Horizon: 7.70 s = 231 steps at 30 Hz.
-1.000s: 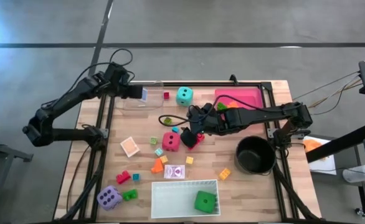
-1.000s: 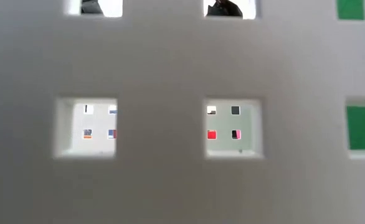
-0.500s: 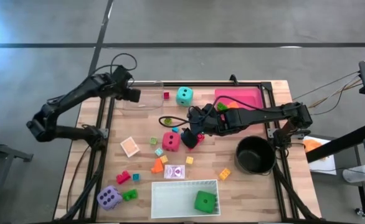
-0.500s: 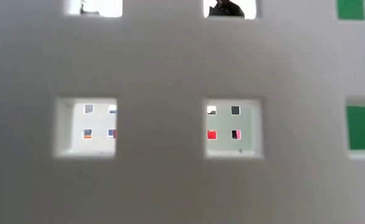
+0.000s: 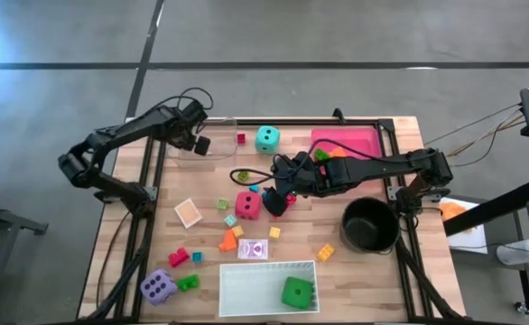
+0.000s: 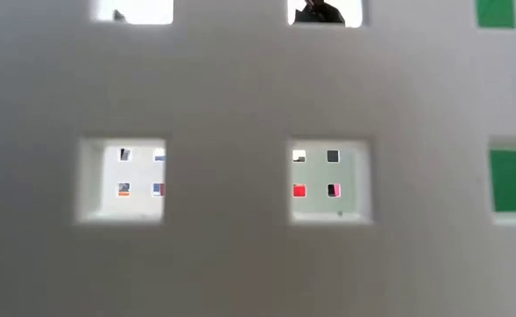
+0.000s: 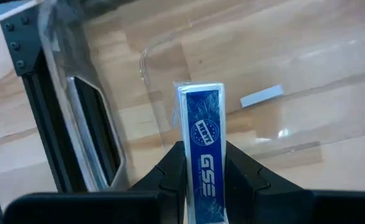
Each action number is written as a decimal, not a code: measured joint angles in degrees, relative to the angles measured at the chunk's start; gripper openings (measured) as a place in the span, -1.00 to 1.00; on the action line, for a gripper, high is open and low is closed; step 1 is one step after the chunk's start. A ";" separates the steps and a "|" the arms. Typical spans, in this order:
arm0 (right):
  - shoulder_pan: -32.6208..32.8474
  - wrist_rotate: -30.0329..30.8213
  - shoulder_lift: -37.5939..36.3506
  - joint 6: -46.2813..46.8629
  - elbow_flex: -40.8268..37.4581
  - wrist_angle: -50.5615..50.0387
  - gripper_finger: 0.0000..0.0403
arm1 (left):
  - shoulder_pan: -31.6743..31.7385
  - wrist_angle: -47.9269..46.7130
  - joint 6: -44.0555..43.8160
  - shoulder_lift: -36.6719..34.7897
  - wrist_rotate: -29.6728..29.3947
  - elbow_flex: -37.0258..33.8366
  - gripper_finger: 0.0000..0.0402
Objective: Pick & Place Toys
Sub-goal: Put the blue deck of cards into the transparent bin, then put the red game piece into the red bin
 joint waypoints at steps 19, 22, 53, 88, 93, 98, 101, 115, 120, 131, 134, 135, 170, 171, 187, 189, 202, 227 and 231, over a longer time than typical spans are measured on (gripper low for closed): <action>-0.02 0.00 0.02 1.09 0.00 0.02 0.60 | 8.11 0.42 0.58 0.47 7.18 -0.09 -0.67; -0.02 0.00 0.02 1.09 0.00 0.02 0.60 | 8.67 0.90 0.52 0.45 9.10 -0.09 -0.67; -0.02 0.02 0.07 0.87 0.00 0.04 0.60 | 9.33 14.85 -2.94 -5.41 28.40 -7.63 -0.67; -0.02 0.00 0.07 0.91 0.02 0.04 0.60 | 9.33 15.30 0.64 -5.54 26.96 -10.43 0.36; -0.02 0.00 0.07 1.06 0.02 0.04 0.60 | 9.36 14.89 1.20 -5.56 23.97 -10.16 0.36; -0.02 0.00 0.07 1.09 0.02 0.04 0.60 | 9.38 14.32 2.27 -5.58 21.84 -10.17 0.36; -0.03 0.00 0.07 1.09 0.02 0.04 0.60 | 9.38 14.22 2.28 -5.58 21.68 -10.17 0.36; -0.02 0.00 0.07 1.44 0.02 0.11 0.60 | 9.29 13.12 3.72 -5.69 17.49 -7.87 0.36; -0.04 0.00 0.07 1.53 0.02 0.12 0.60 | 9.27 11.27 3.75 -5.73 17.48 -7.90 0.36; -0.65 0.00 0.07 2.89 0.02 0.13 0.60 | 5.24 -0.26 6.58 -7.05 18.20 -2.06 0.36; -1.57 0.00 0.07 4.39 0.02 0.09 0.60 | 1.87 -1.31 6.51 -9.32 18.20 0.29 0.36; -1.92 -0.02 0.07 5.46 0.02 0.07 0.60 | 0.68 -1.65 6.17 -10.16 18.24 1.02 0.36; -12.96 -20.23 21.60 10.92 -0.96 -13.90 0.60 | -28.41 2.12 -4.45 -31.29 29.02 2.75 0.36; -12.98 -20.72 21.72 10.59 -1.19 -13.80 0.60 | -28.41 2.02 -4.45 -31.29 29.02 2.75 0.36; -12.79 -26.35 21.62 11.18 -9.07 -3.55 -0.04 | -28.39 2.07 -4.23 -31.27 29.02 2.53 0.36; -12.81 -26.22 21.55 11.13 -9.11 -3.63 -0.18 | -28.39 2.09 -4.22 -31.27 29.02 2.53 0.36; -12.79 -26.35 16.80 9.63 -9.24 -4.19 -0.28 | -28.39 2.17 -4.45 -31.24 29.02 2.53 0.36; -12.77 -21.56 -0.03 9.24 -9.22 -1.38 -0.69 | -28.37 10.94 -4.45 -31.18 32.03 2.55 0.36; -12.81 -21.31 0.07 7.88 -9.57 -1.27 -0.44 | -28.37 10.81 -4.45 -31.18 32.03 2.55 0.36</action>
